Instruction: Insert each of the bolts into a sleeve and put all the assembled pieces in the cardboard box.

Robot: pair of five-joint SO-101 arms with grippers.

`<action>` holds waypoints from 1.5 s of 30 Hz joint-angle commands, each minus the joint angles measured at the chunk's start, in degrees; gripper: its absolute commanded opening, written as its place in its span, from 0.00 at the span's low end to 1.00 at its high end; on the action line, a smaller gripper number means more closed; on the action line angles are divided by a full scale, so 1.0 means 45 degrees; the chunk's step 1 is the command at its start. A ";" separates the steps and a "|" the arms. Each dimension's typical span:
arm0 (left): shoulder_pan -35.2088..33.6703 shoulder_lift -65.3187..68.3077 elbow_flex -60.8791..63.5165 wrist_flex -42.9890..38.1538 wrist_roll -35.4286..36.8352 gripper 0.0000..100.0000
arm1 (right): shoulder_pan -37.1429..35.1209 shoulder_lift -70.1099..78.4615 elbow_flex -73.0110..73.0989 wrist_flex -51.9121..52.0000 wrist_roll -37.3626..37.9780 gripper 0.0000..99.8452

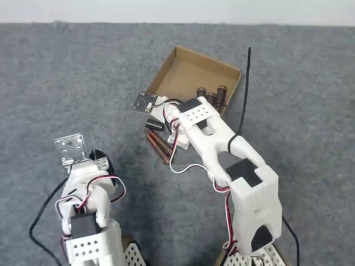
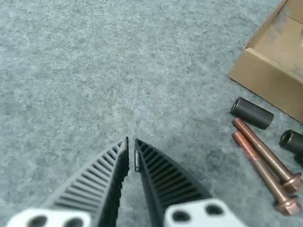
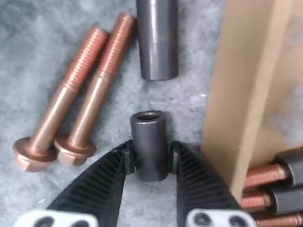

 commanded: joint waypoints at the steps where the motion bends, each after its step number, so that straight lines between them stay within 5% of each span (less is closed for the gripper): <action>1: -0.0059 -0.0176 -0.0127 -0.0176 -0.0156 0.02 | 0.0557 -0.0244 -0.0547 -0.0147 0.0176 0.01; 8: -0.0059 -0.0176 -0.0127 -0.0195 -0.0156 0.02 | 0.1026 -0.1553 -0.0527 0.1299 0.0078 0.01; 15: -0.0059 -0.0176 -0.0127 -0.0195 -0.0156 0.02 | 0.1143 -0.4073 -0.0508 0.4581 -0.2383 0.01; 29: -0.0059 -0.0176 -0.0127 -0.0195 -0.0176 0.02 | 0.2764 -0.7980 -0.0410 0.9797 -0.3907 0.01; 45: -0.0039 -0.0176 -0.0127 -0.0176 -0.0176 0.02 | 0.5402 -1.5912 0.8225 0.7219 -0.3829 0.01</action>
